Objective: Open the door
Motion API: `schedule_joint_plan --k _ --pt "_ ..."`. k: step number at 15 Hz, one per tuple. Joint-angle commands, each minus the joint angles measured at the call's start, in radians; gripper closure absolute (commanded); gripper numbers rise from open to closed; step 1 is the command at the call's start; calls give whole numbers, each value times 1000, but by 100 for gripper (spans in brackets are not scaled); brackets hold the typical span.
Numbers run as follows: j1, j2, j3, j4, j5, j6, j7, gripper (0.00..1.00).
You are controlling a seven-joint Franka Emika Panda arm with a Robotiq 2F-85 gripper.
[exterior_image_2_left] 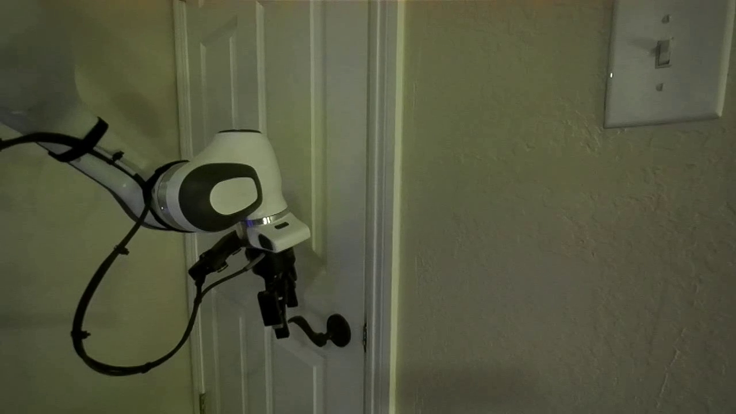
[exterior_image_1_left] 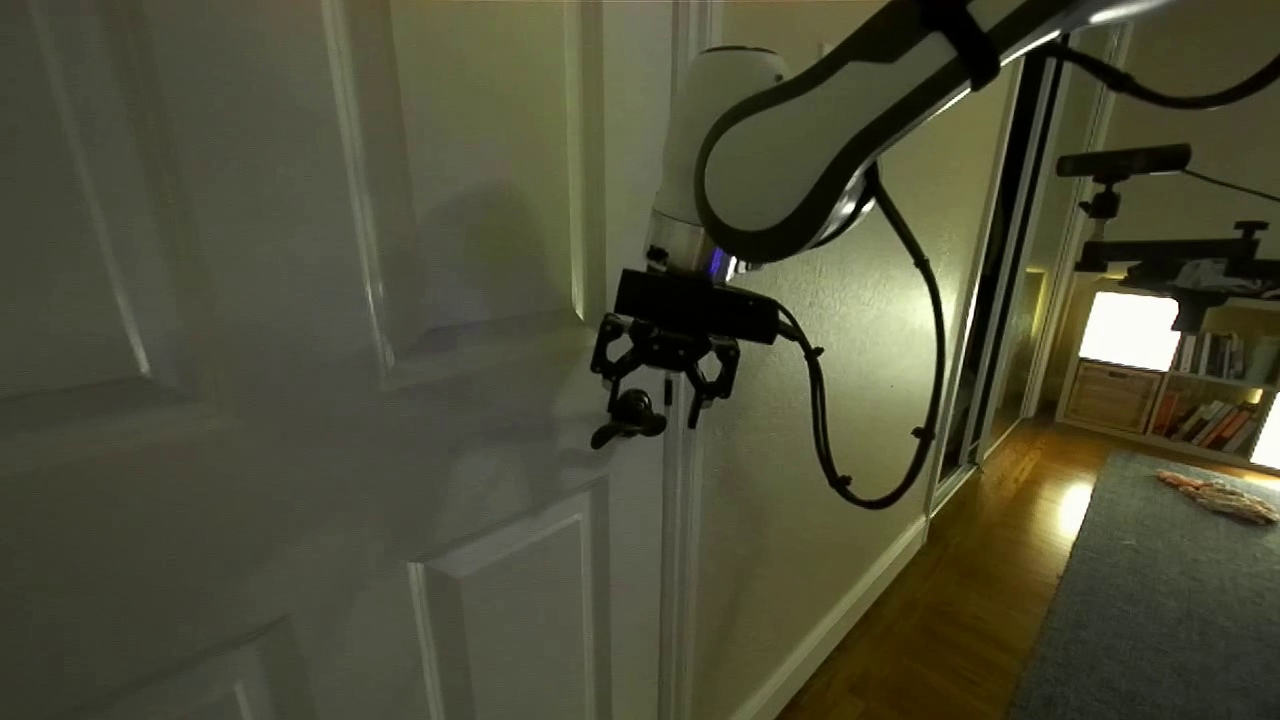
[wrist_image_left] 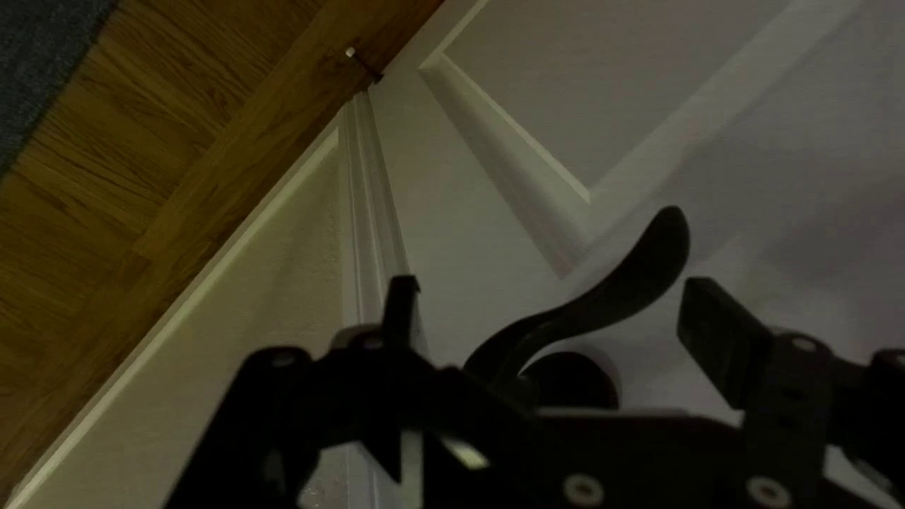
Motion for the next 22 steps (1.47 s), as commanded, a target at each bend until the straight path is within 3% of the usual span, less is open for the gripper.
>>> schedule_joint_plan --k 1,3,8,9,10,13,14,16,19,22 --pt "-21 20 20 35 42 -8 32 0" --pt "-25 49 21 72 54 -5 32 25" --pt "-27 131 7 189 48 -7 40 57" --pt "-30 146 9 208 51 -9 37 45" --pt "-33 161 12 229 53 -14 36 44" --pt "-37 189 19 266 59 -34 33 28" --pt "-38 191 26 265 65 -41 30 58" --pt "-34 193 30 262 70 -50 30 56" --pt "-30 198 28 252 71 -56 36 76" --pt "-27 204 20 225 62 -55 65 81"
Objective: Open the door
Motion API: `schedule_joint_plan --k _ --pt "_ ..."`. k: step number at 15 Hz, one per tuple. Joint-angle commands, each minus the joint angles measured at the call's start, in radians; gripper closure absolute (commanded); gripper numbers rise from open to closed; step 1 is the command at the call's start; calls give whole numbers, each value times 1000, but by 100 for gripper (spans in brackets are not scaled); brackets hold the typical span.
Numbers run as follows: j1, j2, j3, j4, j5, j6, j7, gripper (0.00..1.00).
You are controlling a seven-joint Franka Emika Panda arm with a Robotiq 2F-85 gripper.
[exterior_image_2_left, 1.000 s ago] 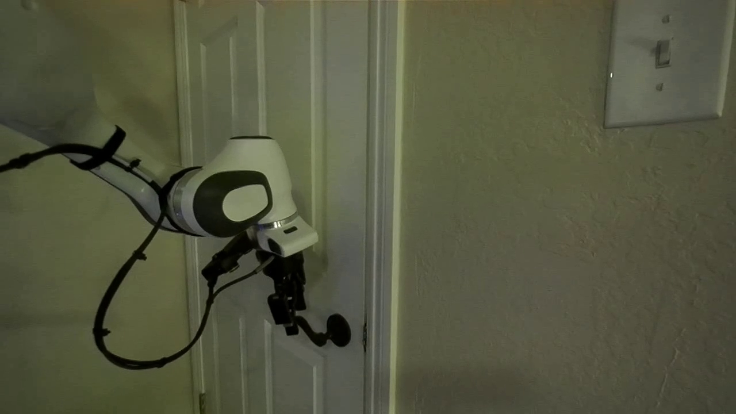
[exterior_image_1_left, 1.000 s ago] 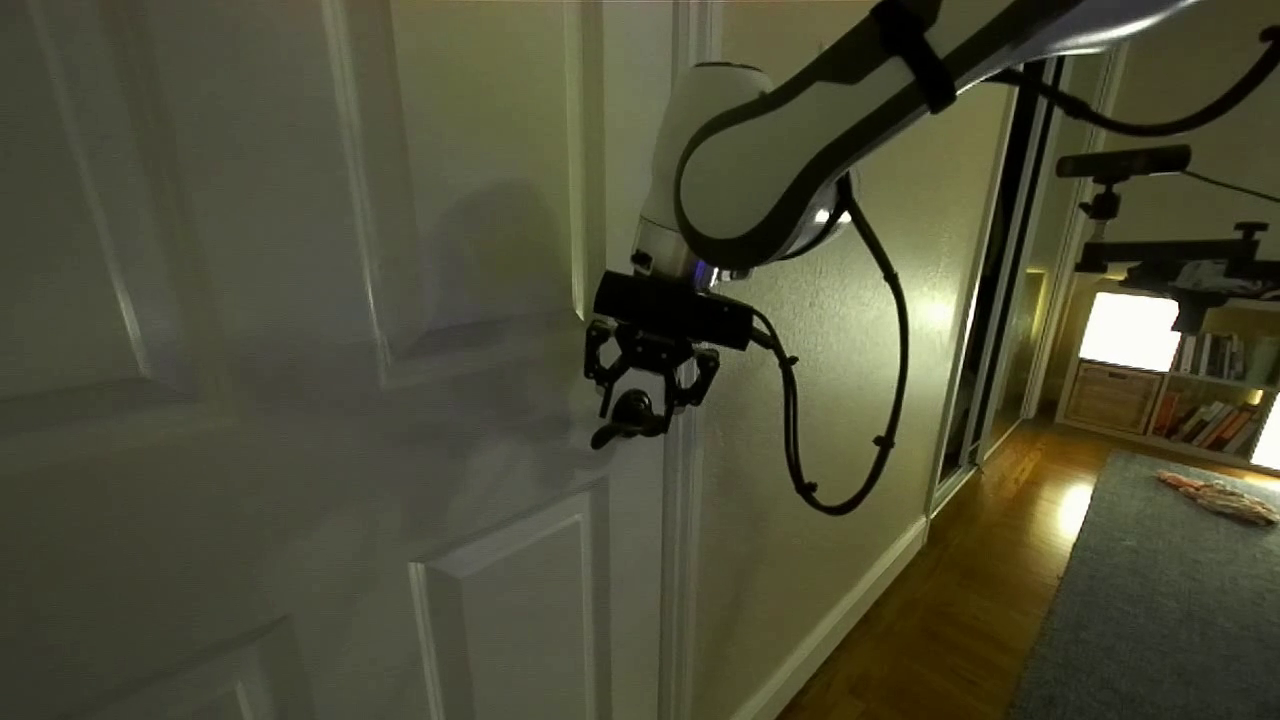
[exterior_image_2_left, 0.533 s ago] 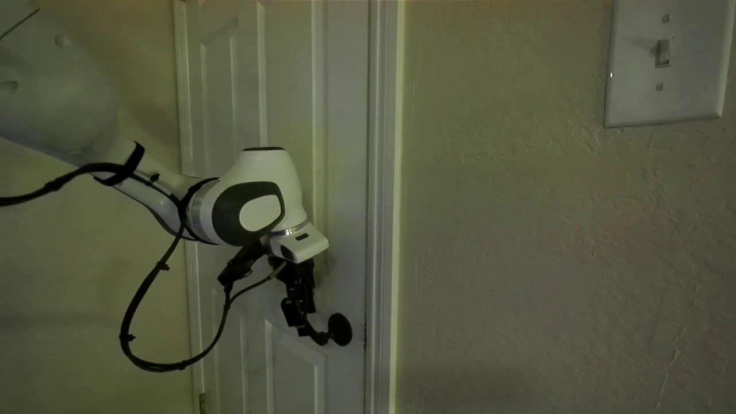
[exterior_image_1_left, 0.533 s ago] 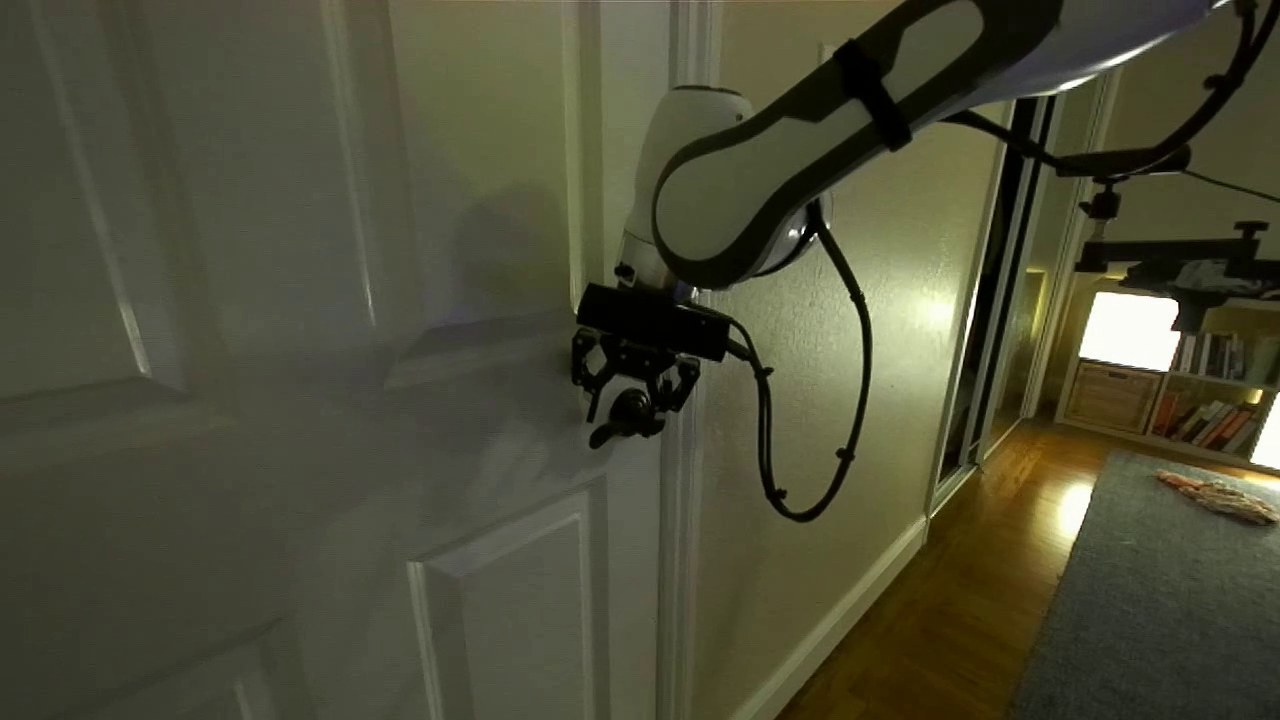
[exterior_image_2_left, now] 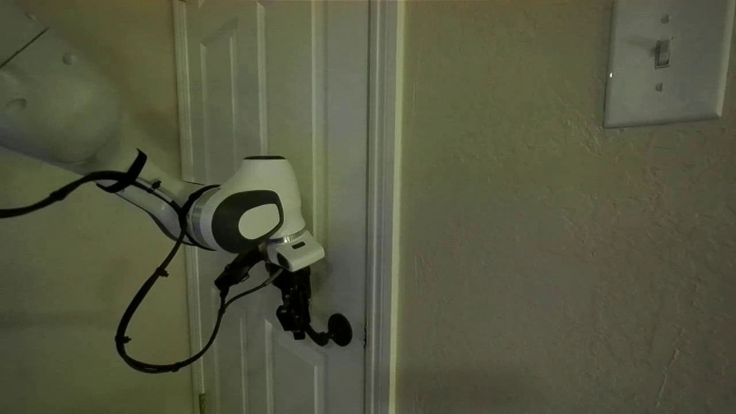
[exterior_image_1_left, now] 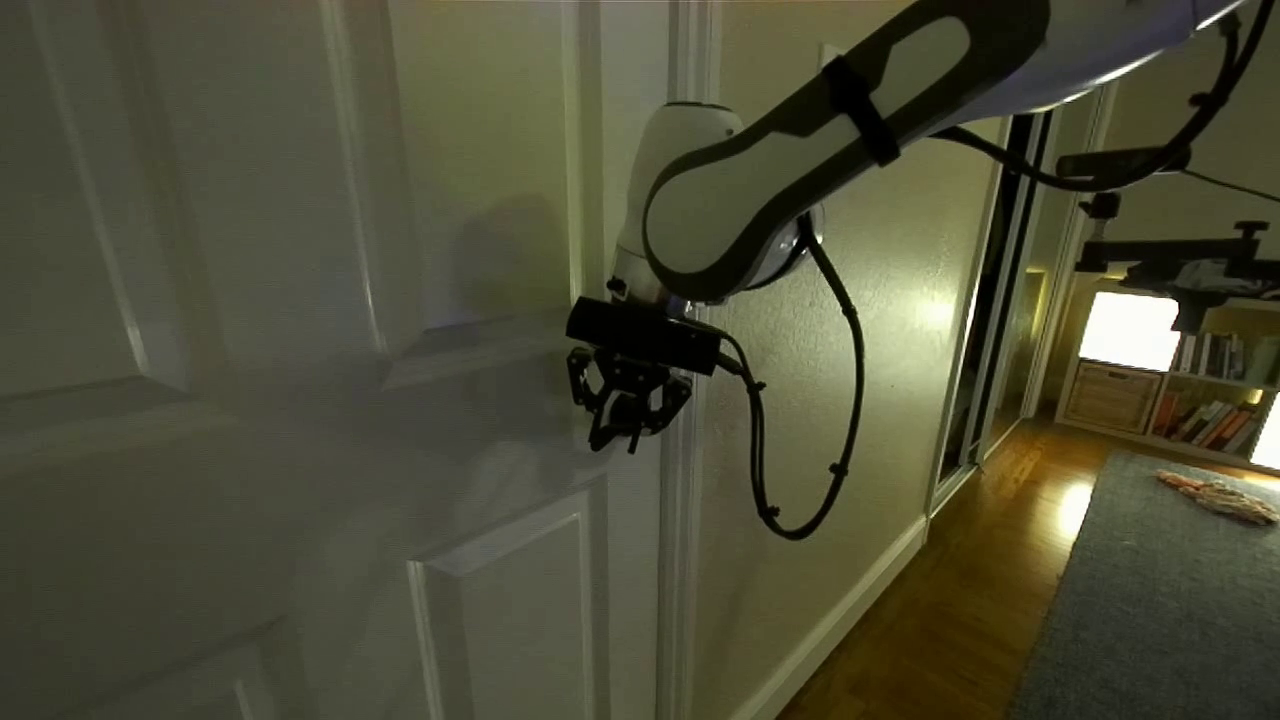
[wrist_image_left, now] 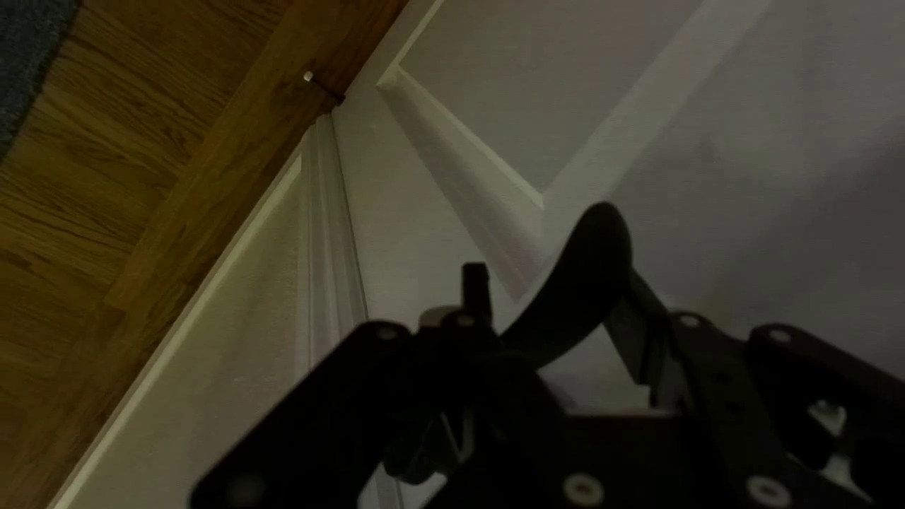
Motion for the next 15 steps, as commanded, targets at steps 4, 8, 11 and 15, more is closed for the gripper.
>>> schedule_joint_plan --k 4,8,11,15 --pt "-11 27 0 -47 2 -10 32 84" --pt "-12 55 -8 -62 8 24 32 89" --pt "-10 63 -18 -99 11 54 45 90" --pt "4 1 -28 -217 10 78 54 90"
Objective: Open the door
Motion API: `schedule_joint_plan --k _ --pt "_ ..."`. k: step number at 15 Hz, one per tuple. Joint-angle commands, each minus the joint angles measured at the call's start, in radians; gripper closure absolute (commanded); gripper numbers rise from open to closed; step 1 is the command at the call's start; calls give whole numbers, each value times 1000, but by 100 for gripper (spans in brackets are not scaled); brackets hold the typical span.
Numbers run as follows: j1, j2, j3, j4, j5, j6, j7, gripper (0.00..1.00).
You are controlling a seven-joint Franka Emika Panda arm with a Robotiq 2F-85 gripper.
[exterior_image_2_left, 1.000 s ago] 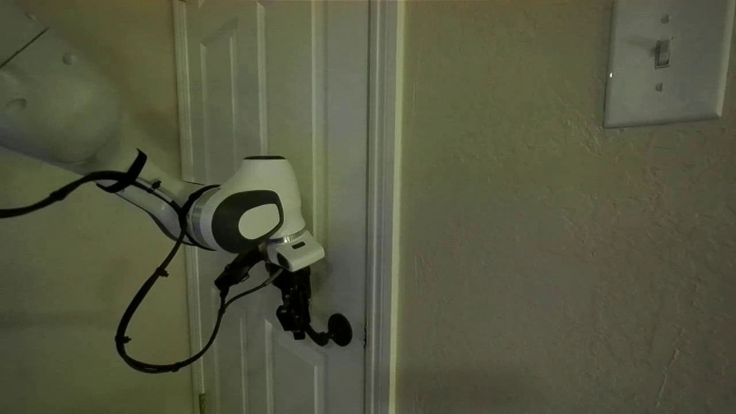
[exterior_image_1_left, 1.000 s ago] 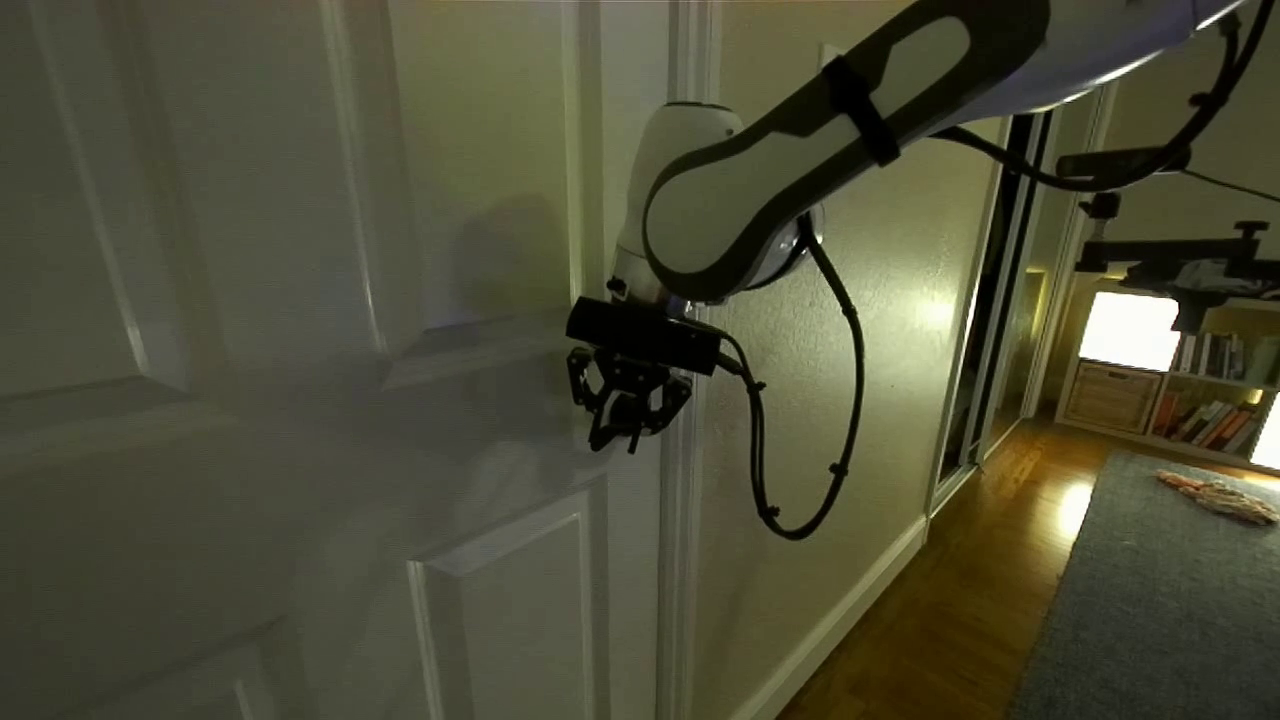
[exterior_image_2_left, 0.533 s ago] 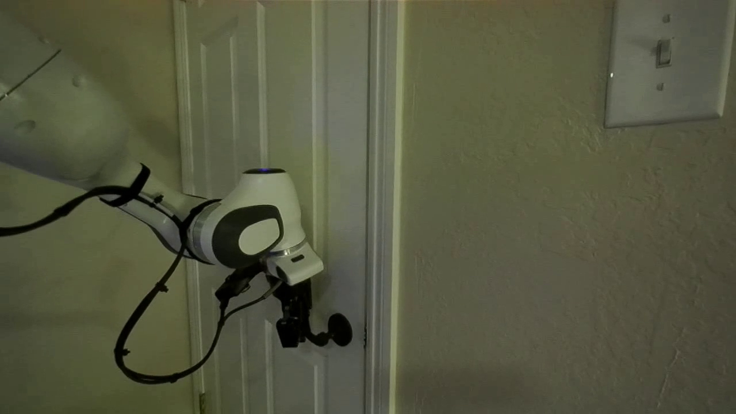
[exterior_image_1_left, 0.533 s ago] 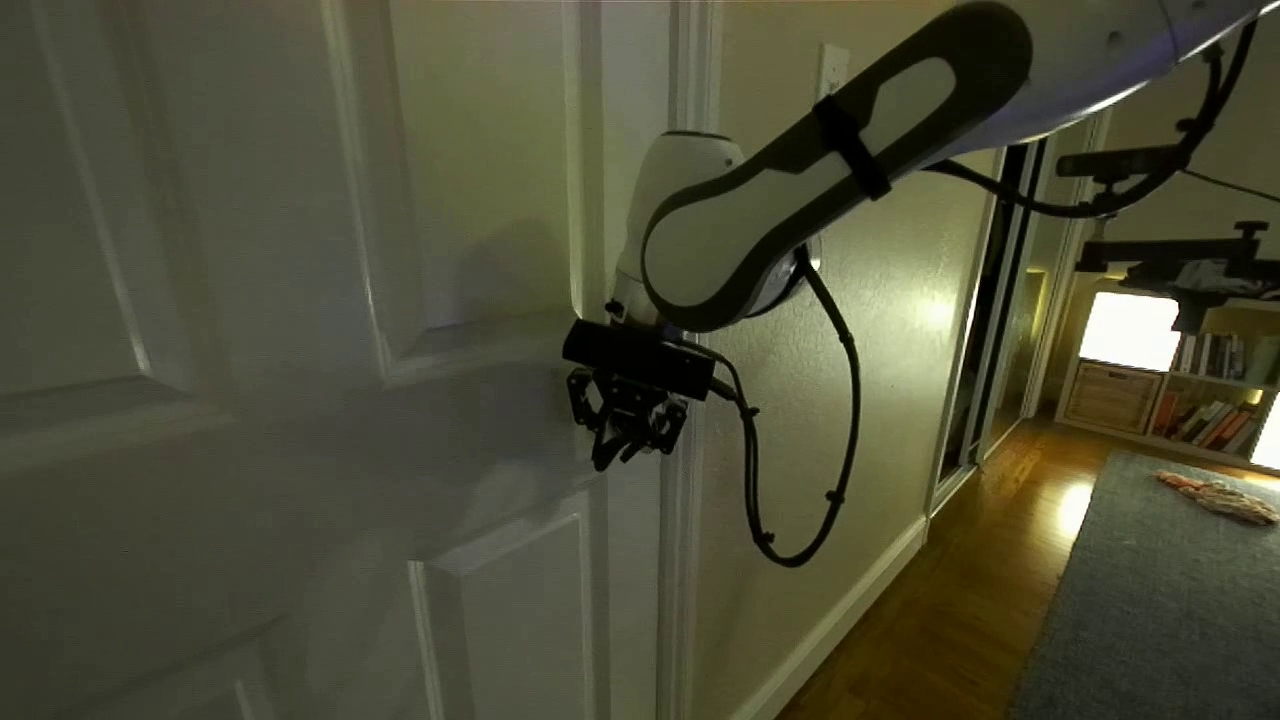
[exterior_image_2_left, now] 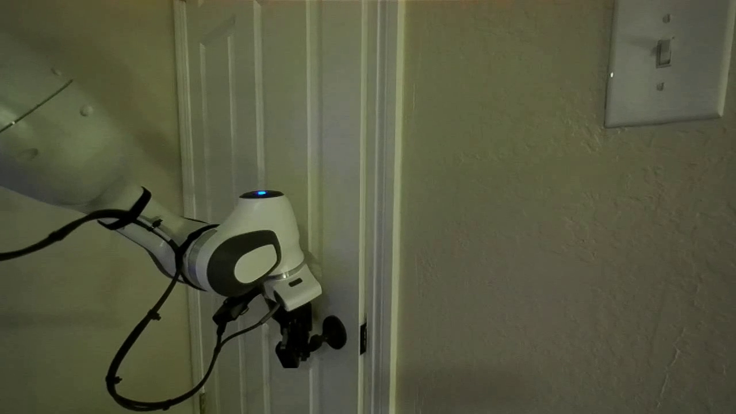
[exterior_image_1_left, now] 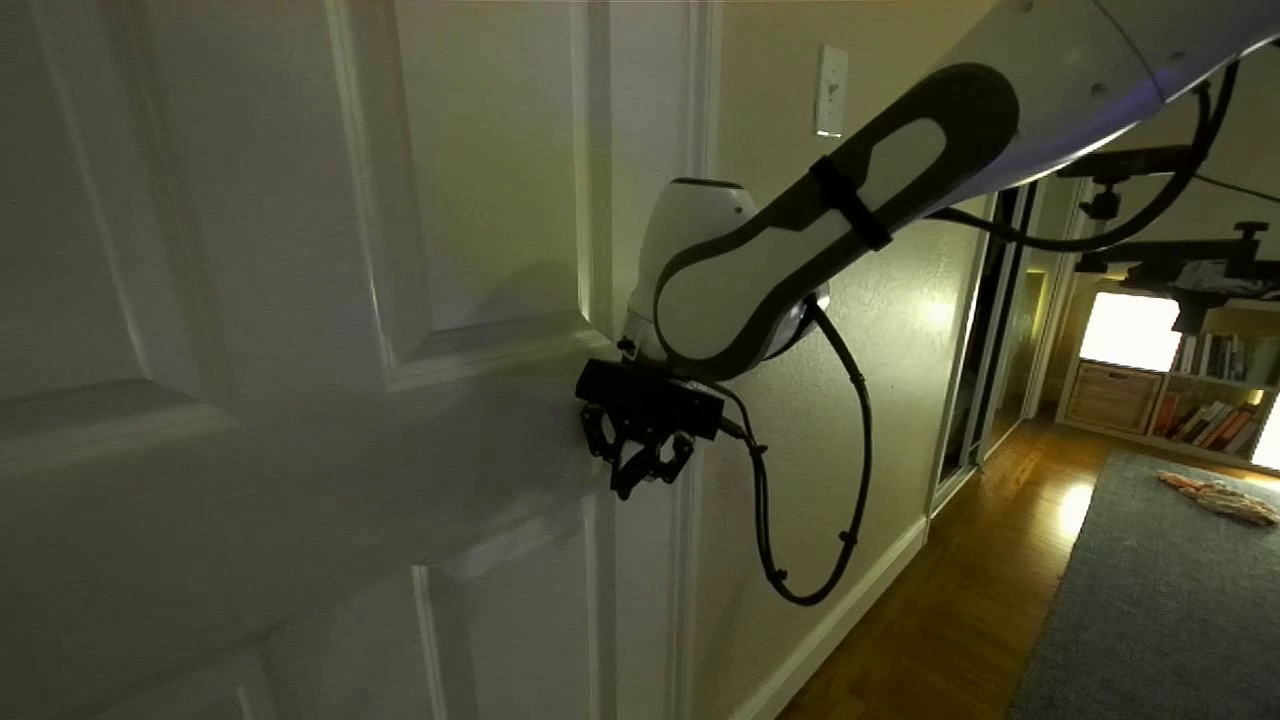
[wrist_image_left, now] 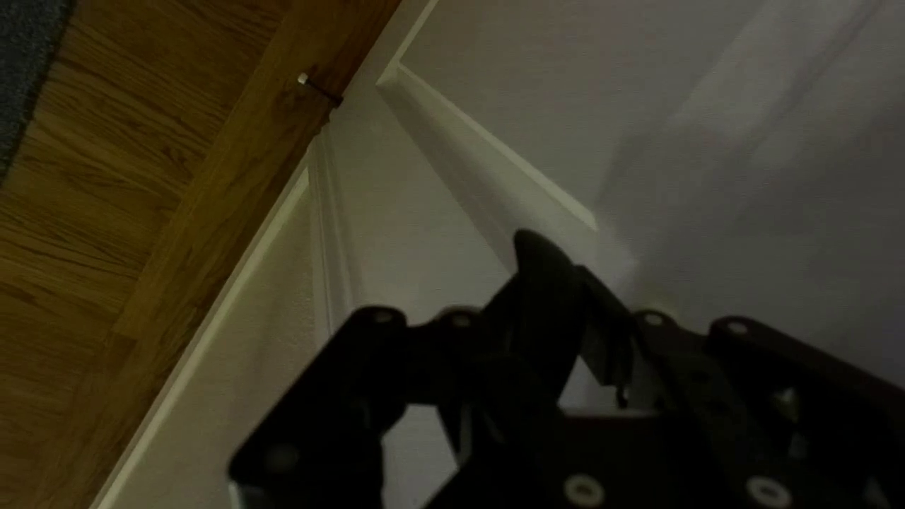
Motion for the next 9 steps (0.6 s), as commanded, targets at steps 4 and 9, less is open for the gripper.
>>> schedule_joint_plan --k 4,9 --pt "14 -148 4 -289 10 5 -6 91" --pt "2 -272 60 -444 36 70 -50 91"
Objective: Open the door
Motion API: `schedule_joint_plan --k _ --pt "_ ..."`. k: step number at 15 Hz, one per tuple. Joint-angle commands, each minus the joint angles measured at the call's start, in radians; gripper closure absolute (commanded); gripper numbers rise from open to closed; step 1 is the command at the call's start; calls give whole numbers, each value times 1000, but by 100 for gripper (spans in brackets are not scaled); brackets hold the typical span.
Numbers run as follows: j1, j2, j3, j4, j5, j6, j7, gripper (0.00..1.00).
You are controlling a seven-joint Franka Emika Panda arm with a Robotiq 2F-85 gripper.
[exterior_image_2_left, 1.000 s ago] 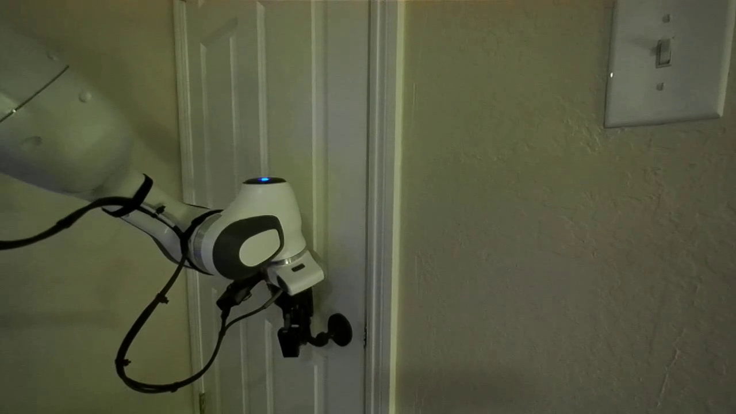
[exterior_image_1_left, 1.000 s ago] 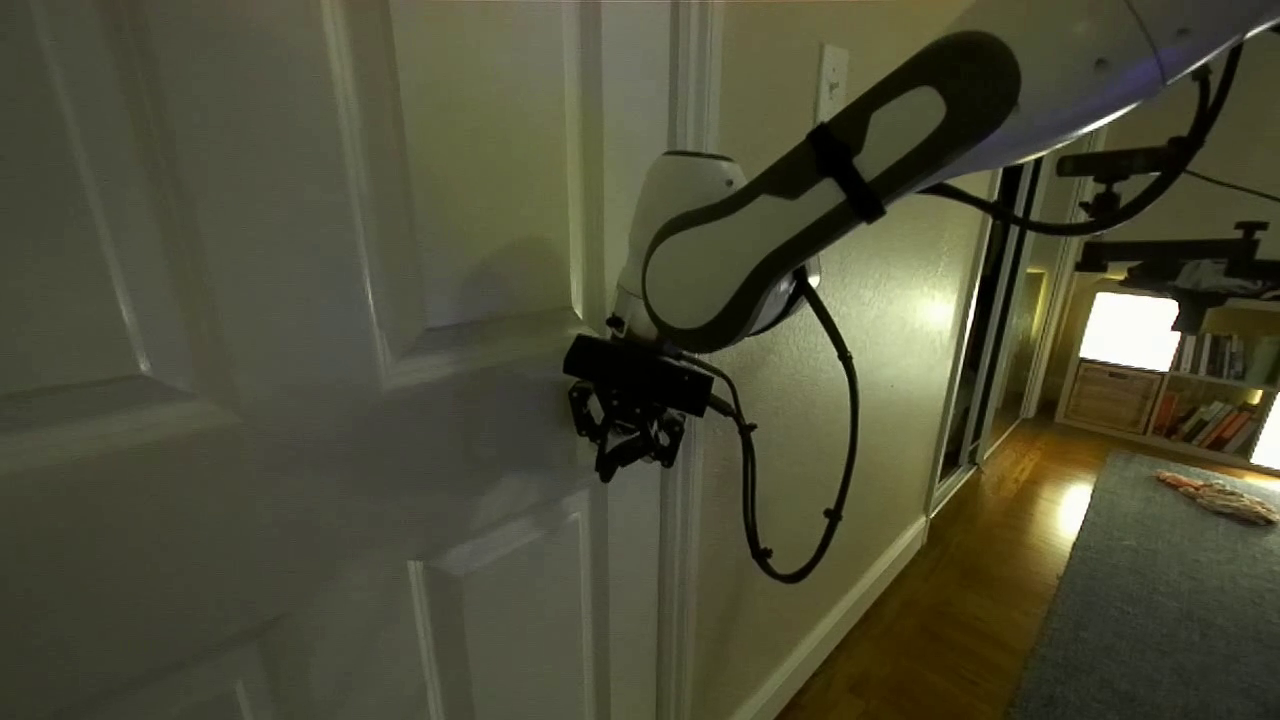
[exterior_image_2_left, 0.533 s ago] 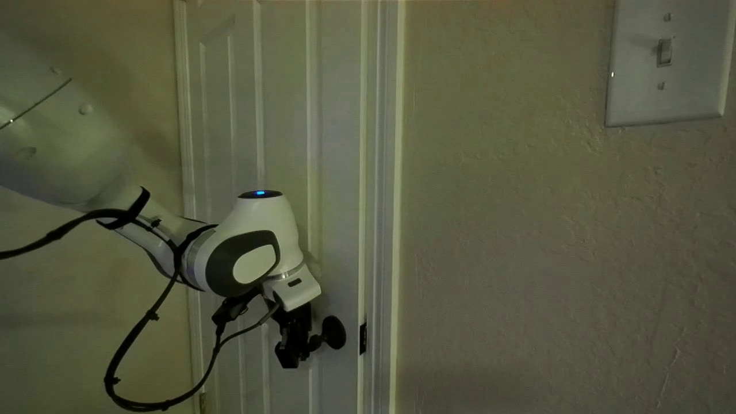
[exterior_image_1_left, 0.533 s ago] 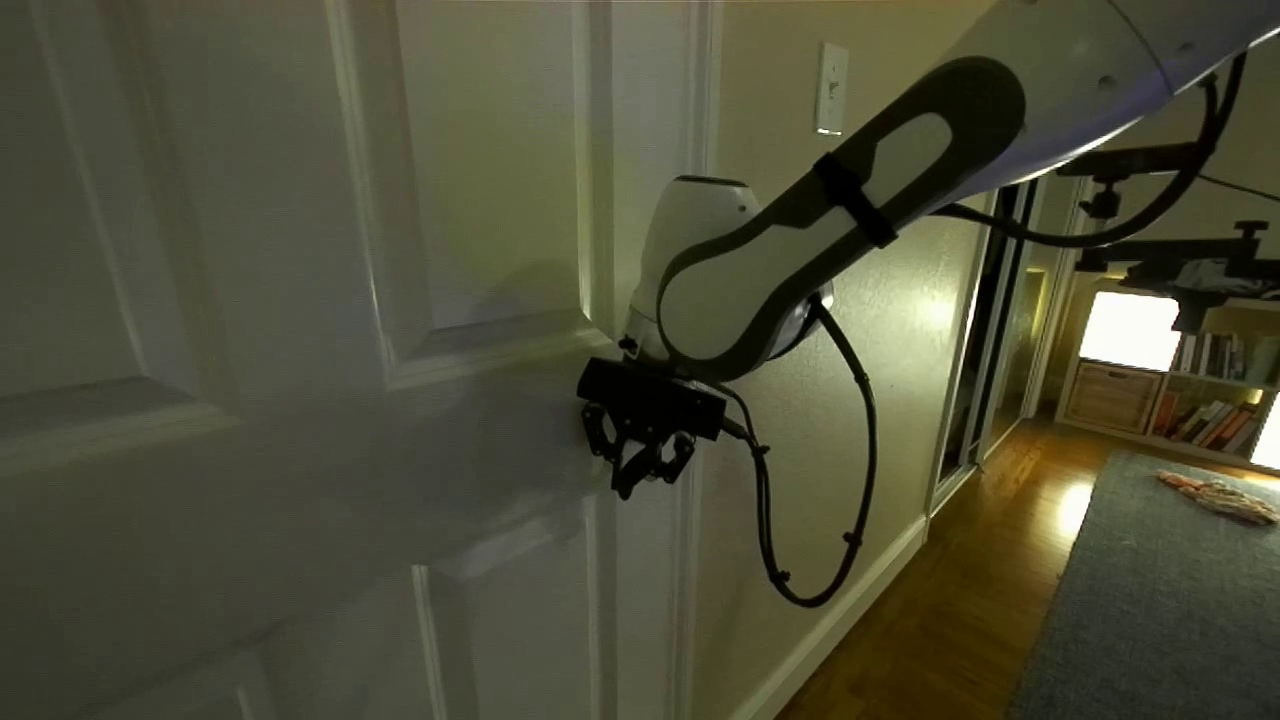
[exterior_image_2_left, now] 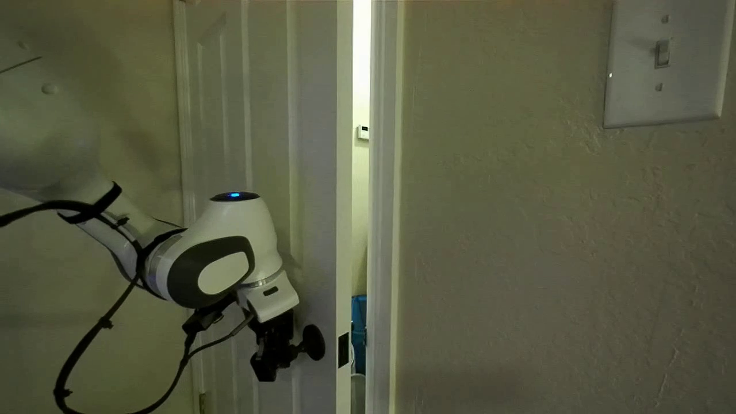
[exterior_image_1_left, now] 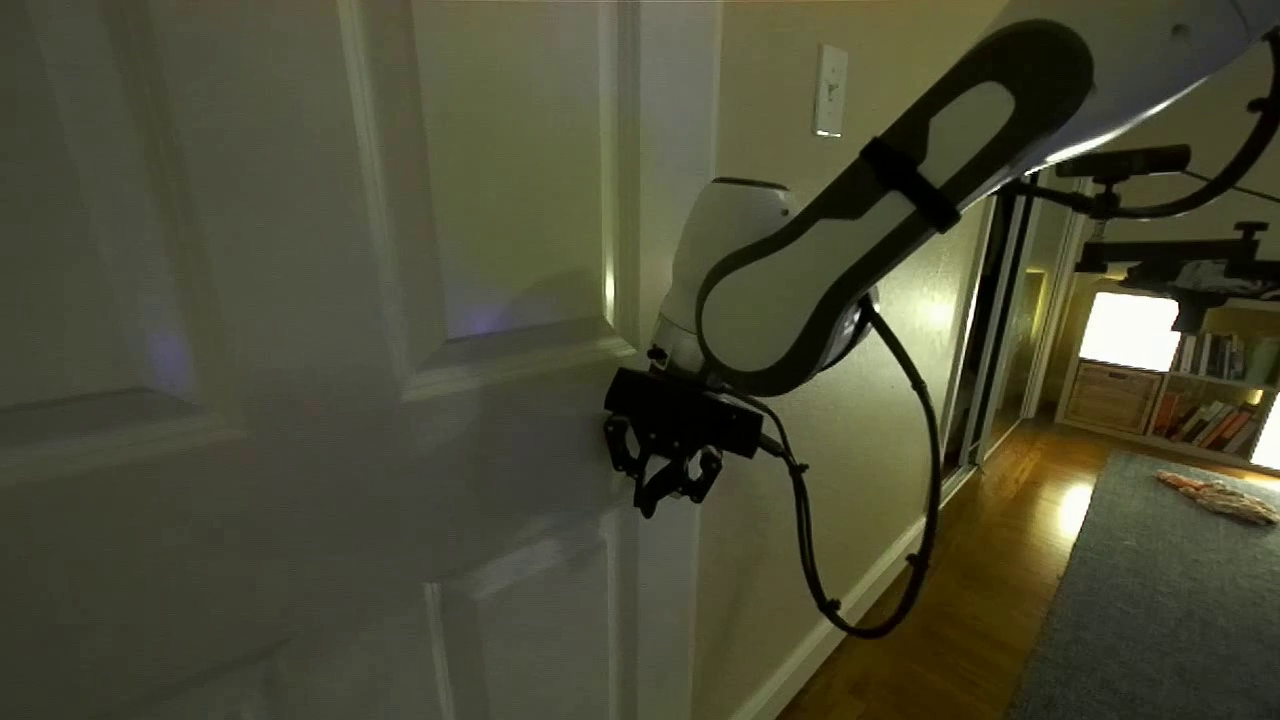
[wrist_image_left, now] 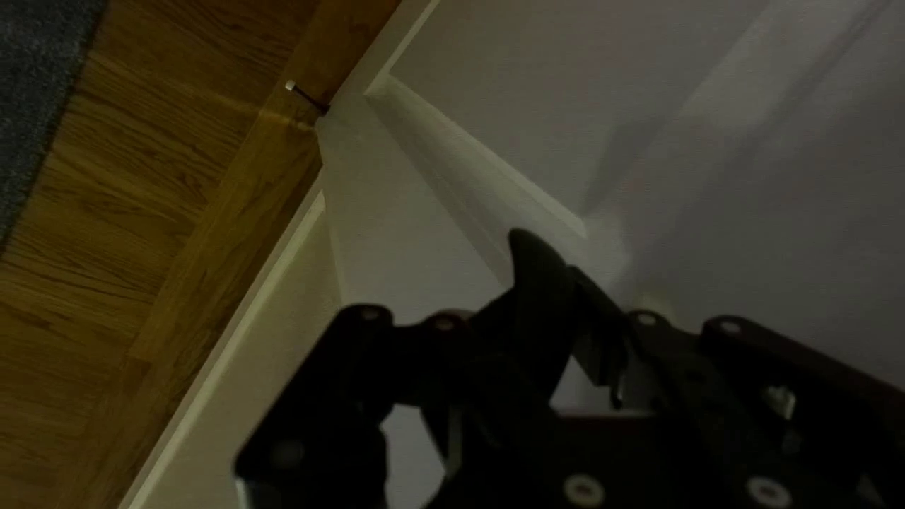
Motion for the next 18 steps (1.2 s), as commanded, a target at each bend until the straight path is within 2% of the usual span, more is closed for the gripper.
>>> schedule_joint_plan --k 1,5,9,10,12,14,16,18 --pt "-10 -168 45 -228 26 -46 -63 91" --pt "-17 -282 72 -366 28 -26 -106 92" --pt "-53 -368 141 -454 61 -11 -146 91" --pt "-66 -381 162 -470 77 7 -152 62" --pt "-102 -400 212 -494 114 31 -186 58" --pt "-149 -432 274 -512 174 7 -270 47" --pt "-187 -488 331 -524 256 -82 -392 31" --pt "-200 -582 353 -534 349 -241 -513 18"
